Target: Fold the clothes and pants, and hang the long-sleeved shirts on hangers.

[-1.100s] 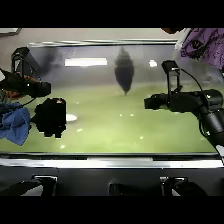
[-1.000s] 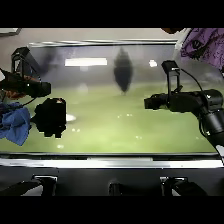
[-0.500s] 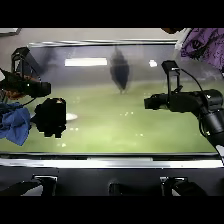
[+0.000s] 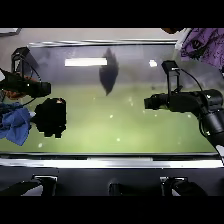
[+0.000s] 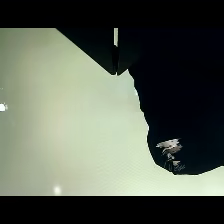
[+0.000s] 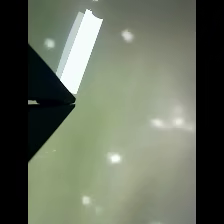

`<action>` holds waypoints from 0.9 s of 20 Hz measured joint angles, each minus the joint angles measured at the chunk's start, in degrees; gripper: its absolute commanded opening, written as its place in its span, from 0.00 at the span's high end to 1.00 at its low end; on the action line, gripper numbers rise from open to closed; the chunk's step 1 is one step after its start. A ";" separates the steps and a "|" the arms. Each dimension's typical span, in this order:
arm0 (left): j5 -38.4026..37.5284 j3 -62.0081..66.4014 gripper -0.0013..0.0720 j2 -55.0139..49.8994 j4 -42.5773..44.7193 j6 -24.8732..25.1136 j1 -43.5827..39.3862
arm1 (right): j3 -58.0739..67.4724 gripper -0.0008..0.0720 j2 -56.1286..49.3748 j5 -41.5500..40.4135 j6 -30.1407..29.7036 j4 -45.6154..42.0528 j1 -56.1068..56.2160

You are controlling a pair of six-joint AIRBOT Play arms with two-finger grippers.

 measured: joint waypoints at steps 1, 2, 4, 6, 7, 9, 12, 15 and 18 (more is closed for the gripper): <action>0.00 0.00 0.96 0.00 0.00 0.00 0.00 | 0.00 0.95 0.00 0.07 -0.02 0.00 0.00; 0.00 0.00 0.96 0.00 0.00 0.00 0.00 | 0.00 0.95 0.00 0.35 -0.02 0.00 0.00; -0.02 0.00 0.91 0.00 -0.02 -0.02 0.00 | 0.00 0.95 0.00 0.94 -0.02 0.00 0.00; 0.00 0.00 0.10 -0.11 -0.04 -0.26 0.02 | 0.00 0.95 0.00 1.46 -0.02 0.00 0.00; -0.02 -0.02 0.00 -0.28 0.00 -1.07 0.02 | 0.00 0.95 0.00 1.57 0.00 0.00 0.00; -0.70 -0.37 0.00 -1.14 1.84 -3.58 0.15 | 0.00 0.95 0.00 1.77 0.00 0.02 0.00; -0.76 -3.04 0.00 -3.58 5.64 -6.10 1.53 | 0.00 0.95 0.00 1.62 0.00 0.13 0.00; 3.37 -7.80 0.00 -6.95 7.15 -8.00 3.52 | 0.00 0.95 0.00 0.31 0.00 0.31 0.00; 10.49 -12.35 0.00 -11.17 8.02 -11.65 5.70 | 0.00 0.89 0.00 -1.46 0.00 0.46 0.00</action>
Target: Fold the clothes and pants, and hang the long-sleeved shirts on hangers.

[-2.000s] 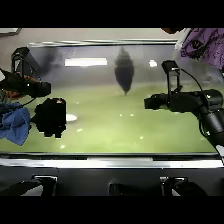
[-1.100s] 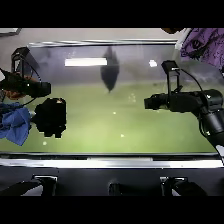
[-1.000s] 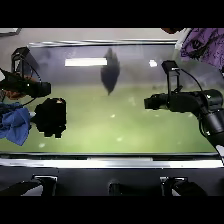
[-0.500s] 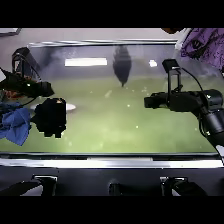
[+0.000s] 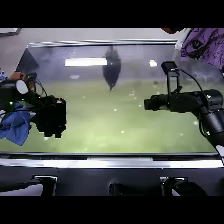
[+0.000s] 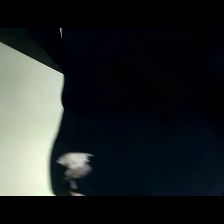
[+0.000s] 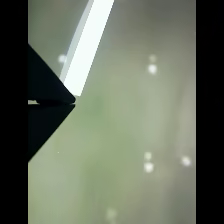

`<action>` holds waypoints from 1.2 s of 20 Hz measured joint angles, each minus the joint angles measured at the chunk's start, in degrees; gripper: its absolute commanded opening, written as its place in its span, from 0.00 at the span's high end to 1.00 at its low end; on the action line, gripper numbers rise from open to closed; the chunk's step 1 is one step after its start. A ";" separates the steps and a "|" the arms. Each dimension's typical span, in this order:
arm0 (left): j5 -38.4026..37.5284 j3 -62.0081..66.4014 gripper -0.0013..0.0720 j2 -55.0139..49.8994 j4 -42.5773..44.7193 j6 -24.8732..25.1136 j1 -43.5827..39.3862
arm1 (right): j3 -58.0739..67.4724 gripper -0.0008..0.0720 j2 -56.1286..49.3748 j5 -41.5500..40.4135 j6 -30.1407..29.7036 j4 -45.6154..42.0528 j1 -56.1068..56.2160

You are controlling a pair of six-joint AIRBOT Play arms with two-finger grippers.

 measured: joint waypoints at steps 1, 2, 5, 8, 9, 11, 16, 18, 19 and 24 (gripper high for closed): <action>2.16 -0.92 0.00 -1.46 0.07 -1.07 0.57 | 0.00 0.87 0.00 -0.70 0.00 0.00 0.00; 3.91 -1.62 0.00 -3.04 0.24 -1.77 1.05 | 0.00 0.87 0.00 -1.29 0.00 0.00 0.00; 7.08 -2.73 0.97 -7.13 0.33 -3.19 1.66 | 0.00 0.87 0.00 -2.71 0.00 0.00 0.00; 7.69 -2.95 0.96 -8.59 -3.82 -1.92 1.57 | 0.00 0.87 0.00 -4.11 0.00 -0.09 0.00; 7.50 -2.71 0.96 -8.48 -6.88 0.26 1.01 | 0.00 0.87 0.00 -4.68 0.00 -0.42 0.00; 6.10 -1.68 0.96 -7.04 -13.27 4.17 -1.49 | 0.00 0.87 0.00 -5.88 0.02 -1.31 0.00; 4.20 1.16 0.96 -2.64 -27.32 8.50 -15.04 | 0.00 0.62 0.00 -11.96 0.00 -4.39 0.00; 5.22 1.68 0.96 -2.49 -30.53 9.16 -22.47 | 0.00 0.59 0.00 -14.82 0.00 -5.75 0.00; 6.38 1.88 0.96 -2.93 -31.74 9.35 -26.34 | 0.00 0.59 0.00 -16.22 0.00 -6.32 0.00; 12.44 2.23 0.22 -7.56 -34.12 6.67 -38.25 | -0.87 0.28 0.00 -17.55 0.00 -8.39 -0.02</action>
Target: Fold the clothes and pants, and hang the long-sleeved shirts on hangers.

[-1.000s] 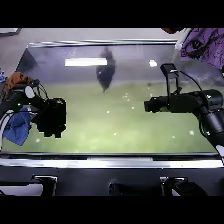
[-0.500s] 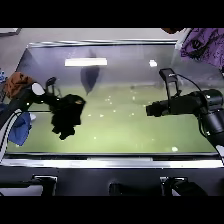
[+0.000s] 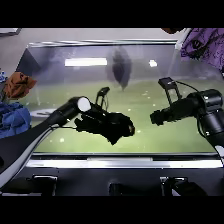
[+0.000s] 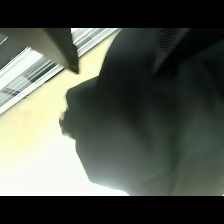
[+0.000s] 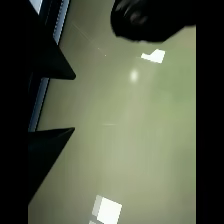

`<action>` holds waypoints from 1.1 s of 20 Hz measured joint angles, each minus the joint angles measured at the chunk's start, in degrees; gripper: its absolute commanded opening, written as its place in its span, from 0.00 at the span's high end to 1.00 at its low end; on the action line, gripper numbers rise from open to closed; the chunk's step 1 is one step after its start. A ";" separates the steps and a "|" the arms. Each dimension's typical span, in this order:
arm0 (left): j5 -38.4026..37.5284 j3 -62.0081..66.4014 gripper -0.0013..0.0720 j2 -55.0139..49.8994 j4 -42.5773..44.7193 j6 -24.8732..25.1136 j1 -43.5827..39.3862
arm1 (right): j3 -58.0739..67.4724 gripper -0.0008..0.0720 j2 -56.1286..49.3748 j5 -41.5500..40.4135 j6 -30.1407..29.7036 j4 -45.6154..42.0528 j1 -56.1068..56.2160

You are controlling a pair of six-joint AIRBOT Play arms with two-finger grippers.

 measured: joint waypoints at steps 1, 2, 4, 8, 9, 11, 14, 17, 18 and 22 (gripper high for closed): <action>0.22 0.17 0.22 0.02 -0.15 -0.20 -0.26 | -0.24 0.26 0.00 0.61 -0.02 -0.50 -0.20; -0.31 0.28 0.22 0.61 -0.04 -0.52 0.33 | -0.39 0.26 0.00 1.14 -0.22 -1.51 -0.96; -3.13 0.39 0.18 3.10 2.82 -1.22 3.61 | -0.66 0.26 -0.07 2.91 0.96 -2.29 -5.25; -11.17 -0.15 0.13 9.40 9.84 -1.46 14.71 | -4.04 0.26 -3.19 6.56 1.31 13.31 -19.45; -12.41 -0.68 0.13 10.78 10.62 -1.53 17.55 | -5.90 0.26 -4.79 7.06 -0.02 19.10 -21.94; -14.47 -2.10 0.13 12.96 11.78 -1.66 23.15 | -9.70 0.26 -8.28 7.93 -3.80 29.70 -24.00; -16.98 -3.41 0.13 14.36 12.41 -1.77 28.70 | -13.90 0.26 -13.42 10.01 -8.61 39.41 -21.46; -18.10 -3.93 0.13 14.86 12.94 -1.81 31.47 | -15.80 0.26 -18.18 13.46 -10.99 44.22 -15.32; -18.40 -4.02 0.14 14.97 12.92 -1.81 31.95 | -16.13 0.27 -19.71 14.67 -11.39 45.44 -13.16; -20.06 -4.52 0.15 15.10 13.22 -1.79 32.92 | -16.65 0.95 -23.69 18.14 -12.46 48.68 -7.17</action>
